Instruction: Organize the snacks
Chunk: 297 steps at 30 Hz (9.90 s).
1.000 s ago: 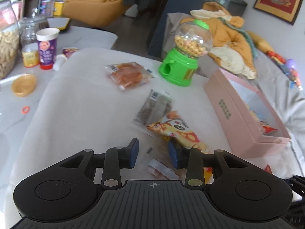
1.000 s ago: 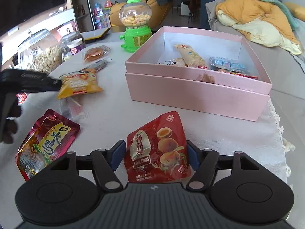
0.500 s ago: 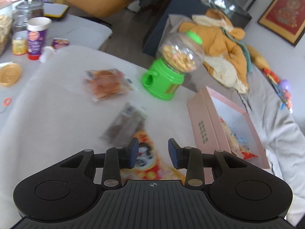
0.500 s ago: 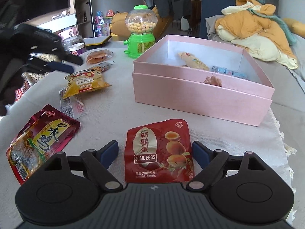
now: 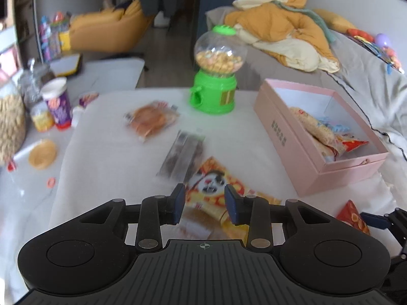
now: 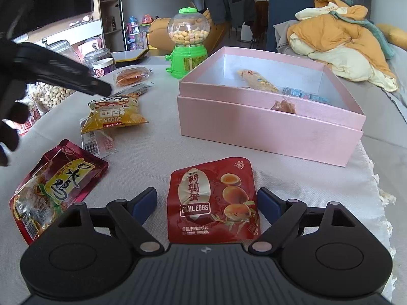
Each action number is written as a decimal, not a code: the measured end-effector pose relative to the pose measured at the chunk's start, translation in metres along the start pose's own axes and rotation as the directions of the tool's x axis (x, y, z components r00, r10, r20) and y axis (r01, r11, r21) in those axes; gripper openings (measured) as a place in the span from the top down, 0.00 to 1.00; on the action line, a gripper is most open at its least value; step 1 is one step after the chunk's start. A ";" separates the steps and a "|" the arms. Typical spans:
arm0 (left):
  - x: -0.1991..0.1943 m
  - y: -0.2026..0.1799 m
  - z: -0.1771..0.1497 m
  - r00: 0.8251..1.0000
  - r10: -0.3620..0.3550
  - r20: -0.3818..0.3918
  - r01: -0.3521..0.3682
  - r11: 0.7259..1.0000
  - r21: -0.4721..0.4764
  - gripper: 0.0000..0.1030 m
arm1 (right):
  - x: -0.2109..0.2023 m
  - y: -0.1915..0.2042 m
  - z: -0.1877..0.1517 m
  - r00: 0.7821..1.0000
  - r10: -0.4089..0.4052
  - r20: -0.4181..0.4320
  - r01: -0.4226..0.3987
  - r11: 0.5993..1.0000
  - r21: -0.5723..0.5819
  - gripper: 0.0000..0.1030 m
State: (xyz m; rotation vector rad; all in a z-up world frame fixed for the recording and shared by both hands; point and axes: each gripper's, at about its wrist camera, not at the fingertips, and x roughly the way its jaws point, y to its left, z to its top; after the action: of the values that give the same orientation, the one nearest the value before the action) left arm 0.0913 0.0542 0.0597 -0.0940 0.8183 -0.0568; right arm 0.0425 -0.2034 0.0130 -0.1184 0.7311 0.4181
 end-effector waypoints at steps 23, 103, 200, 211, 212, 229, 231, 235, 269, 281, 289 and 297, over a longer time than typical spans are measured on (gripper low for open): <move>0.075 -0.046 0.015 0.998 0.040 -0.047 -0.034 0.993 0.117 0.48 | -0.001 0.001 -0.001 1.000 -0.010 0.001 0.010 1.000 0.001 0.16; 0.043 0.088 0.035 0.966 -0.226 0.124 0.250 0.939 -0.235 0.58 | 0.035 -0.067 0.150 0.977 0.088 -0.192 -0.049 0.979 0.200 0.52; 0.002 -0.147 -0.087 0.981 -0.171 -0.087 0.192 0.906 0.377 0.38 | -0.025 -0.045 -0.015 0.984 -0.177 0.012 0.175 0.978 0.110 0.41; -0.001 -0.141 -0.089 0.978 -0.191 -0.083 0.208 0.914 0.348 0.38 | -0.035 -0.037 -0.016 0.990 -0.141 0.000 0.141 0.987 0.078 0.62; -0.001 -0.141 -0.090 0.979 -0.190 -0.079 0.205 0.914 0.350 0.38 | -0.036 -0.038 -0.015 0.991 -0.130 -0.006 0.130 0.988 0.081 0.63; -0.049 -0.140 0.050 0.904 -0.301 0.303 0.280 0.953 0.113 0.41 | -0.065 -0.070 -0.008 0.995 -0.098 0.022 0.092 0.978 0.187 0.65; -0.039 -0.141 0.070 0.894 -0.309 0.325 0.301 0.951 0.074 0.41 | -0.059 -0.070 -0.009 0.995 -0.096 0.007 0.093 0.979 0.181 0.65; 0.009 -0.146 0.089 0.923 -0.285 0.258 0.279 0.958 0.059 0.44 | -0.046 -0.068 -0.009 0.994 -0.104 -0.030 0.107 0.979 0.174 0.65; -0.027 -0.095 -0.036 0.993 -0.098 0.066 0.088 0.986 0.141 0.44 | -0.021 -0.080 0.167 0.988 -0.151 -0.025 0.153 0.974 0.169 0.41; -0.041 0.007 -0.049 0.994 -0.081 0.070 0.090 0.986 -0.140 0.45 | -0.003 -0.017 0.069 0.998 -0.043 -0.053 0.047 0.995 0.088 0.38; -0.048 0.044 -0.069 0.995 -0.091 -0.037 0.081 0.975 -0.204 0.51 | 0.015 0.057 0.043 0.971 0.196 -0.133 -0.185 0.978 0.095 0.38; -0.045 0.041 -0.087 0.979 -0.189 -0.081 0.163 0.954 -0.252 0.64 | 0.007 0.089 0.042 0.971 0.207 -0.120 -0.202 0.978 0.052 0.36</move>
State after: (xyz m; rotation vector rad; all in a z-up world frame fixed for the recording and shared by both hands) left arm -0.0029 0.0937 0.0291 -0.3999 0.9172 -0.1306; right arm 0.0369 -0.1092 0.0433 -0.0317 0.8784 0.5971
